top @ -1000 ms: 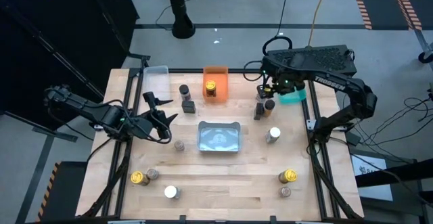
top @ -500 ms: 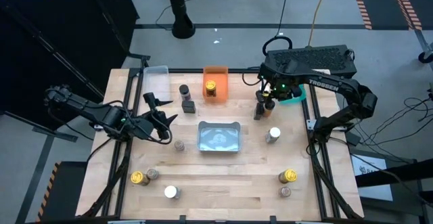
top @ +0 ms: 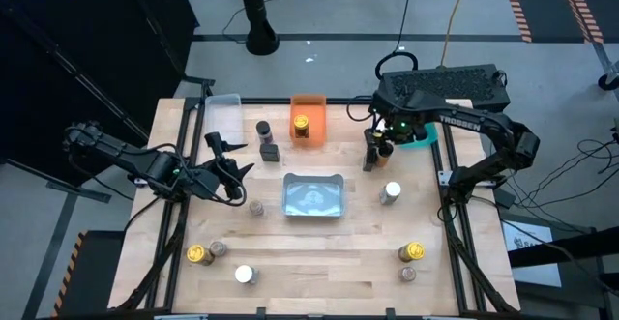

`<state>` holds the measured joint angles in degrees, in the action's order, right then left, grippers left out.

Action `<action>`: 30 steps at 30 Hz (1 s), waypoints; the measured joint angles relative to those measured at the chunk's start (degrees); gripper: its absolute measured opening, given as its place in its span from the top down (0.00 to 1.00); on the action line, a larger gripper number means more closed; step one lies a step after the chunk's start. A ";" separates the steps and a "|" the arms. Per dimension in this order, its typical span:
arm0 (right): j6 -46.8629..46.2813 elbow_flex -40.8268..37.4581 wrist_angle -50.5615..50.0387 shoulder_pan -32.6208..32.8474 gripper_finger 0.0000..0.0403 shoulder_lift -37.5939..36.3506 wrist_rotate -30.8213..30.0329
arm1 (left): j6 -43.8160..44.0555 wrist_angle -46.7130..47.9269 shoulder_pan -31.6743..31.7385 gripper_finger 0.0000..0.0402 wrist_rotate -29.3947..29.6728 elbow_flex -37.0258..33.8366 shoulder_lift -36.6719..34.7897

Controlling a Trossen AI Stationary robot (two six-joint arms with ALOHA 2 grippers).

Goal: Sort spices by type
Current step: Put the right black seasoning bottle into the green bin

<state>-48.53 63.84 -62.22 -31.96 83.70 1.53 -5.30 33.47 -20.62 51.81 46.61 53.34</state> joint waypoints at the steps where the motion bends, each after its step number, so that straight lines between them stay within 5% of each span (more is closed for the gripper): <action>1: -0.17 -0.59 0.64 0.03 0.35 0.00 0.03 | 0.00 0.00 0.00 0.31 0.00 0.00 0.00; 9: -1.35 -1.66 1.08 0.01 0.36 0.00 0.07 | -0.06 0.00 0.00 0.31 0.00 0.00 0.00; 22: -2.33 -1.64 1.25 0.04 0.56 -0.02 -0.14 | -0.11 0.00 0.02 0.31 0.00 0.00 0.00; 30: -1.73 -1.47 0.64 -0.33 0.60 -0.55 0.13 | -0.11 0.02 0.02 0.31 0.00 0.00 0.00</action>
<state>-50.26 62.37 -61.57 -32.29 83.15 1.66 -5.41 33.50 -20.60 51.81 46.61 53.34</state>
